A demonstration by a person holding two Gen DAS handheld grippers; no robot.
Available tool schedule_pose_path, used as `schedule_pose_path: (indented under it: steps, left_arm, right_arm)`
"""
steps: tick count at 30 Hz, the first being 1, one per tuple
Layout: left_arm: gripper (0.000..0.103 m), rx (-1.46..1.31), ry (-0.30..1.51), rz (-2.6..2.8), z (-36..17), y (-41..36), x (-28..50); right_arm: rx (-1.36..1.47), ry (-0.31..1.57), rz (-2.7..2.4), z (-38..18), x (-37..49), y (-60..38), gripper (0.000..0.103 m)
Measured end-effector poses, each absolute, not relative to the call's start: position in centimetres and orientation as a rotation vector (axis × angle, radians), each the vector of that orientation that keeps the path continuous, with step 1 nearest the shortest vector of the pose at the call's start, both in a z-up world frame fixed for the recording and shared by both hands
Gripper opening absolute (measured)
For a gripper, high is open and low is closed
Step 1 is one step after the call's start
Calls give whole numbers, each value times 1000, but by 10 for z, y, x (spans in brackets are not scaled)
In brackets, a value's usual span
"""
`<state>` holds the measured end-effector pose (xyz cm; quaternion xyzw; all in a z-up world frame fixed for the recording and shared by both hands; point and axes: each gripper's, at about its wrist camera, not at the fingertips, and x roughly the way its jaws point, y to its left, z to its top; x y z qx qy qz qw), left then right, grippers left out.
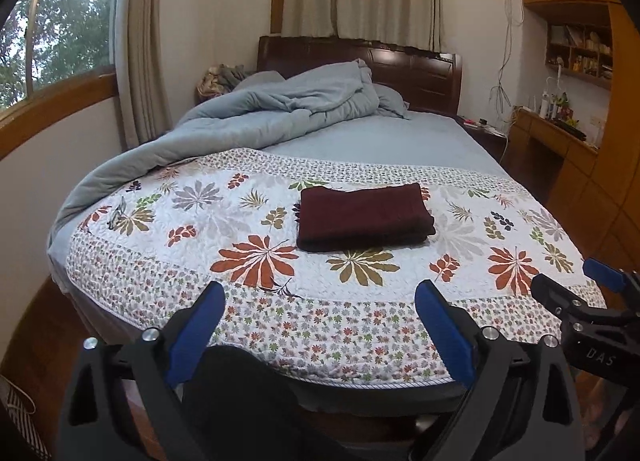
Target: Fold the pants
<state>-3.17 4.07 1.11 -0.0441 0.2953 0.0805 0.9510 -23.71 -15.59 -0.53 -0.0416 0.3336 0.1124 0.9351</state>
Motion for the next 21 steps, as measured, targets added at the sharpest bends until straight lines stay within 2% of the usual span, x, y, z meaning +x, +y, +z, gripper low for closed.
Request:
schedule_pose_path:
  steps: [21]
  left_arm:
    - [96, -86, 609, 179, 13, 37, -31]
  right_arm:
    - [-86, 684, 231, -6, -237, -159, 100]
